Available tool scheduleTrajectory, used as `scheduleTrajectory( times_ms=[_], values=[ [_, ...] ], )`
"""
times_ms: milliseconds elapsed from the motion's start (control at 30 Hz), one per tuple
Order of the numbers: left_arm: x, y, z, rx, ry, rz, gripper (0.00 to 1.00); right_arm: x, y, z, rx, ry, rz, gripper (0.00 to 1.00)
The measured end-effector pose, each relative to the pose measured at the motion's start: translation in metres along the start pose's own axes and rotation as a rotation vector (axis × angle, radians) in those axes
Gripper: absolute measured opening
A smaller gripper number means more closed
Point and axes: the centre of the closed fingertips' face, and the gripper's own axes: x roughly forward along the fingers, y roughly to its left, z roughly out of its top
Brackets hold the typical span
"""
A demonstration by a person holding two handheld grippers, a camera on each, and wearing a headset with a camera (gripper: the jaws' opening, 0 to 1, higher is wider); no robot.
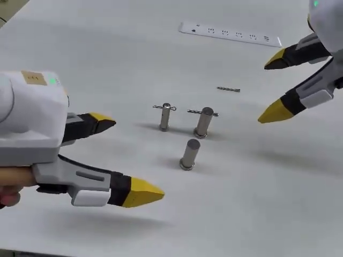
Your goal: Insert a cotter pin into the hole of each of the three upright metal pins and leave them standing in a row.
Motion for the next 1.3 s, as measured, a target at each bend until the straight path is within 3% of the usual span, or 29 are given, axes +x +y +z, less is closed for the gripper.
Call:
scheduleTrajectory(
  times_ms=[167,333,567,733,967,1300],
  values=[
    [0.0,-0.001,0.002,-0.006,-0.007,0.005,0.96,0.01,-0.005,0.009,0.004,-0.032,0.028,0.71],
    [0.0,0.001,0.004,-0.01,-0.01,0.01,0.96,0.019,-0.013,0.01,-0.009,-0.019,0.028,0.63],
    [0.0,0.002,0.006,-0.016,-0.019,0.008,0.96,0.037,-0.039,0.011,-0.006,-0.021,-0.001,0.53],
    [-0.001,0.003,0.006,-0.023,-0.025,0.007,0.95,0.048,-0.044,0.005,-0.019,0.007,-0.007,0.48],
    [-0.004,0.009,0.004,-0.029,-0.026,0.022,0.95,0.062,-0.057,-0.005,-0.007,0.05,-0.031,0.32],
    [-0.006,0.014,0.004,-0.037,-0.029,0.032,0.92,0.079,-0.071,-0.016,0.014,0.067,-0.032,0.25]
  ],
)
